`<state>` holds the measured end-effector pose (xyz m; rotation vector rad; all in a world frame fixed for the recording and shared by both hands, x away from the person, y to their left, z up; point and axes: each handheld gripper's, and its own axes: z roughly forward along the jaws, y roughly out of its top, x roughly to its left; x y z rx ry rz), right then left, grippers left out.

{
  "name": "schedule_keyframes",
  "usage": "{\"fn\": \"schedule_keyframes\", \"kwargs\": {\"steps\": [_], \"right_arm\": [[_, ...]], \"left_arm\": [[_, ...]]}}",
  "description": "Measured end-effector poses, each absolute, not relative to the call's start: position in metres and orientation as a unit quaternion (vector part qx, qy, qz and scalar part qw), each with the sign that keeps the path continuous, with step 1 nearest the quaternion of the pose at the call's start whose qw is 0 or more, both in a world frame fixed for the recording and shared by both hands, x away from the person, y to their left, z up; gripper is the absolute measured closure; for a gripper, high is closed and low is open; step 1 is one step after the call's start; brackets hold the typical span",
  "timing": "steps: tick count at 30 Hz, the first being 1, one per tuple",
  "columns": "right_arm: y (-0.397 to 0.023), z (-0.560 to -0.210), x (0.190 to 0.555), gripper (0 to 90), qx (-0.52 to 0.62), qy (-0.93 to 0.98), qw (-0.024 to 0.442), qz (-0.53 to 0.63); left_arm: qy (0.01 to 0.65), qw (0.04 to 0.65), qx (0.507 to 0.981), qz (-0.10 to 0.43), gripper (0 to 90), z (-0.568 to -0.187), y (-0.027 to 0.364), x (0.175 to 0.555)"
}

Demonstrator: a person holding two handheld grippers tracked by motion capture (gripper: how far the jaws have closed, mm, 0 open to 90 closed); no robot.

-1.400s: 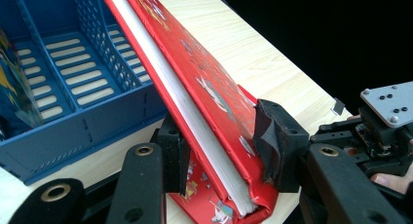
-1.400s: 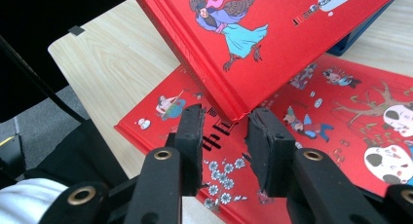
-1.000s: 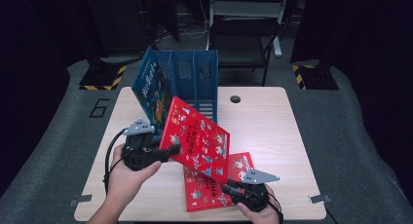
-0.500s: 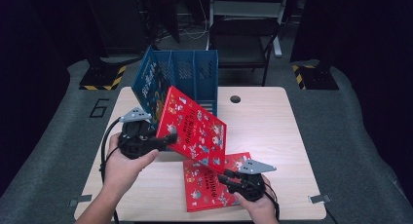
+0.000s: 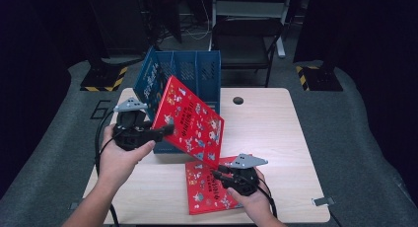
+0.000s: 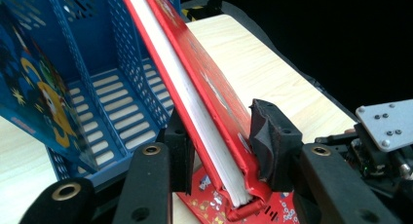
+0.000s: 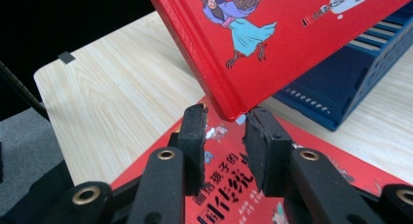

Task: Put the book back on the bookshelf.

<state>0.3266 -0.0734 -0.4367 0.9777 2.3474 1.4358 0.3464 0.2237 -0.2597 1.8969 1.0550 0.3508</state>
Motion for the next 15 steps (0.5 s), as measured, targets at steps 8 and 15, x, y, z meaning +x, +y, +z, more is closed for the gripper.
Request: {"fn": "schedule_keyframes", "kwargs": {"steps": [8, 15], "right_arm": [[-0.068, -0.434, 0.337, 69.5, 0.346, 0.789, 0.102, 0.498], [-0.061, -0.428, 0.348, 69.4, 0.346, 0.787, 0.107, 0.5]], "left_arm": [[0.442, 0.455, 0.759, 0.148, 63.8, -0.254, 0.225, 0.354], [0.455, 0.453, 0.752, 0.15, 64.3, -0.246, 0.228, 0.365]]}}
